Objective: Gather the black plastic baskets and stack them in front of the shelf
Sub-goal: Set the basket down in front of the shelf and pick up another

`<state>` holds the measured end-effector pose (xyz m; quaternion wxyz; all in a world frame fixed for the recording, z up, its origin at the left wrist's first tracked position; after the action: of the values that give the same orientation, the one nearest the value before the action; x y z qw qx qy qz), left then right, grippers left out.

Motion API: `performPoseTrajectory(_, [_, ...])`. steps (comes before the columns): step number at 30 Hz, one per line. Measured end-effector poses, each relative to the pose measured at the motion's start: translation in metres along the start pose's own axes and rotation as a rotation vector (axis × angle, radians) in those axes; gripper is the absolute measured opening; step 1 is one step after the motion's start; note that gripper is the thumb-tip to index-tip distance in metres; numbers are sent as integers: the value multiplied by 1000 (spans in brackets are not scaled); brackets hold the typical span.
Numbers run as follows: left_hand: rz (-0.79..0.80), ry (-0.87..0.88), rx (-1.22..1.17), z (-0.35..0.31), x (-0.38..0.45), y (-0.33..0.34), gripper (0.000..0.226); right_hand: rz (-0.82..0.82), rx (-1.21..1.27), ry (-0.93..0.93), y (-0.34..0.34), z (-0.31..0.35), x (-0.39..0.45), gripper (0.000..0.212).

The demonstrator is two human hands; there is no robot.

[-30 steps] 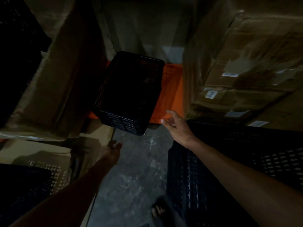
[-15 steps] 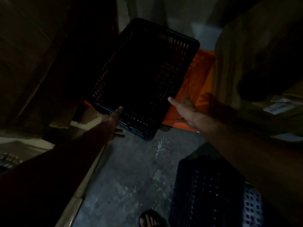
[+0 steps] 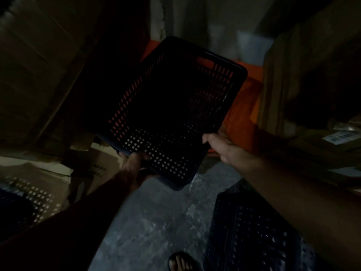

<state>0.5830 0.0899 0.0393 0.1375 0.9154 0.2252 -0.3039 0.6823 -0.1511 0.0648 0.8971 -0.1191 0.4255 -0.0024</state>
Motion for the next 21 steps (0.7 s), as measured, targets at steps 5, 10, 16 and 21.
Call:
performPoseTrajectory(5, [-17,-14,-14,-16,-63,-30,62,6,41,70,-3,-6,-68,65])
performPoseTrajectory(10, [8,37,-21,-43,-166,-63,72,9,67,-5,-13,-19,-184,61])
performPoseTrajectory(16, [20,130,15,-108,-311,-107,64,-33,2,-143,-32,-7,-365,67])
performPoseTrajectory(21, [37,181,9,-161,-436,-152,70,-14,-97,-140,-49,-10,-510,68])
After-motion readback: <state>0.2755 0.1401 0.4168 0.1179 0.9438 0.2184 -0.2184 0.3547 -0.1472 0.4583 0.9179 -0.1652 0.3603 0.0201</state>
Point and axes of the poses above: each hand's wrist, its own x-axis towards the middle knuckle, its own y-axis out of the palm, z = x × y, the point moved 7 cm from there along x, towards the middle knuckle, and after that the axes turned 13 degrees about y, right-handed, at the moved point
